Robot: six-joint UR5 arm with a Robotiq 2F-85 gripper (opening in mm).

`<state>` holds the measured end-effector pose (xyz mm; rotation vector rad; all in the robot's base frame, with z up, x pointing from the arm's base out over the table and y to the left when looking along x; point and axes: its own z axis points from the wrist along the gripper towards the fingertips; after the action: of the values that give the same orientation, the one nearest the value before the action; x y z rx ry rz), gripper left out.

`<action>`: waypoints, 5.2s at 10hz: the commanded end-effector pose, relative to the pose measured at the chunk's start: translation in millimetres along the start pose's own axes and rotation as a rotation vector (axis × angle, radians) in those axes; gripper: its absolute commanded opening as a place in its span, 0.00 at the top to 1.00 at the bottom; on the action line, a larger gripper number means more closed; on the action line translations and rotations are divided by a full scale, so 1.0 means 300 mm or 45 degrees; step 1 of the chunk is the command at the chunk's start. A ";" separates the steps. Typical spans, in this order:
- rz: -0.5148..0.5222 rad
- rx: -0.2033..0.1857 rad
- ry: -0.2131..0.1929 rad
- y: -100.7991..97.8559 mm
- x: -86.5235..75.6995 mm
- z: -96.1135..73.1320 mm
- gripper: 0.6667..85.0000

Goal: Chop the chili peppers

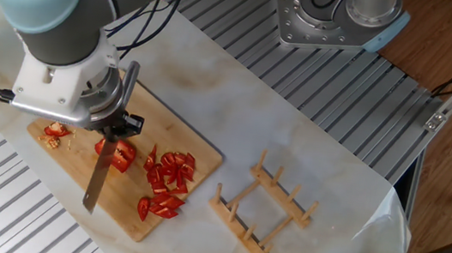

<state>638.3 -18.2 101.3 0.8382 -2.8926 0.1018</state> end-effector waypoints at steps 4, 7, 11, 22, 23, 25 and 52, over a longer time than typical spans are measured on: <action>-0.026 -0.059 0.046 0.030 -0.010 0.009 0.99; -0.042 -0.054 0.063 0.025 -0.020 0.018 0.99; -0.045 -0.044 0.075 0.014 -0.020 0.023 0.99; -0.055 -0.084 0.062 0.015 -0.008 0.050 0.99; -0.053 -0.084 0.058 0.013 -0.008 0.051 0.99; -0.044 -0.079 0.045 0.012 -0.019 0.053 0.99; -0.070 -0.078 -0.045 -0.007 -0.020 0.122 0.99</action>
<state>640.1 -22.6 66.5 0.9279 -2.8822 -0.0021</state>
